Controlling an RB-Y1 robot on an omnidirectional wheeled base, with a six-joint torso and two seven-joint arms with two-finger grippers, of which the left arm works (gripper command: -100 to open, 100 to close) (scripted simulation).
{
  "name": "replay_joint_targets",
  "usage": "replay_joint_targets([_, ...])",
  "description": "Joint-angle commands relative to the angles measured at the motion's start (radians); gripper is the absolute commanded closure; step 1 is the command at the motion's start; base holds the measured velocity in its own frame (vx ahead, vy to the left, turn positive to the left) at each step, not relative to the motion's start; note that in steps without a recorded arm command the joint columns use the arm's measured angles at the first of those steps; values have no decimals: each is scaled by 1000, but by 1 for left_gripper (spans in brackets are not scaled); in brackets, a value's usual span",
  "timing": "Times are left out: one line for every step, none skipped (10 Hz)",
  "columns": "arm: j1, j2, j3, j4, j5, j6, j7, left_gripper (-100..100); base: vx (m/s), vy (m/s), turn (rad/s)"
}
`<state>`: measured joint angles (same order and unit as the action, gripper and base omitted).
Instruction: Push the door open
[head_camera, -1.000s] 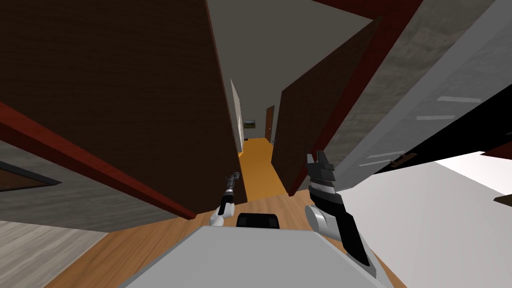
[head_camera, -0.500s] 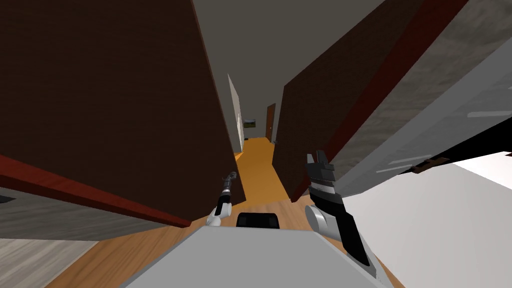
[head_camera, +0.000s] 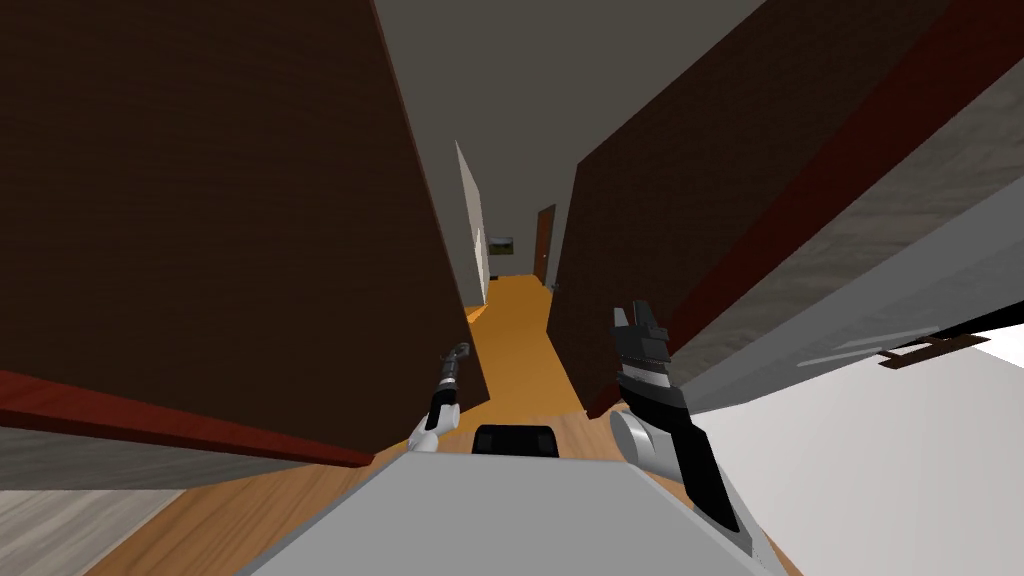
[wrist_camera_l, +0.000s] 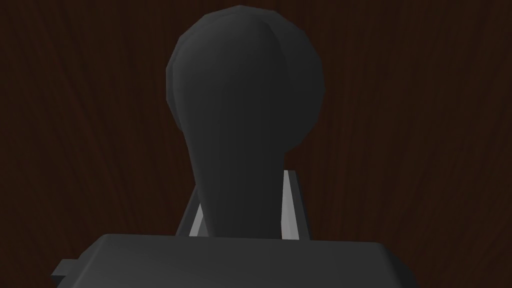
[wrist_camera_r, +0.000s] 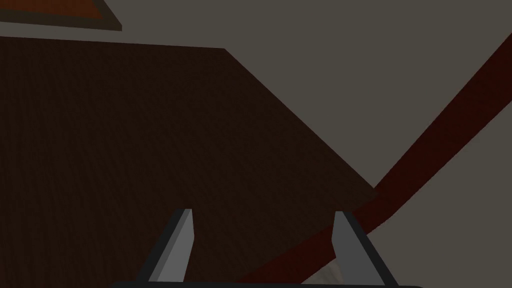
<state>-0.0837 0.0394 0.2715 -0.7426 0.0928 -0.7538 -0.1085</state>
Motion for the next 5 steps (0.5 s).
replay_joint_targets([-14,27,21,30,10,-29,1,100,132,-23,36])
replay_joint_targets([-14,31,40,30,21,-28,-3,100,155,-31,49])
replay_joint_targets([-13,33,52,30,28,-27,-6,100,205,-54,104])
replay_joint_targets([-13,34,64,30,35,-26,-10,100,208,-64,73])
replay_joint_targets([-13,34,76,30,42,-26,-13,100,202,-45,95])
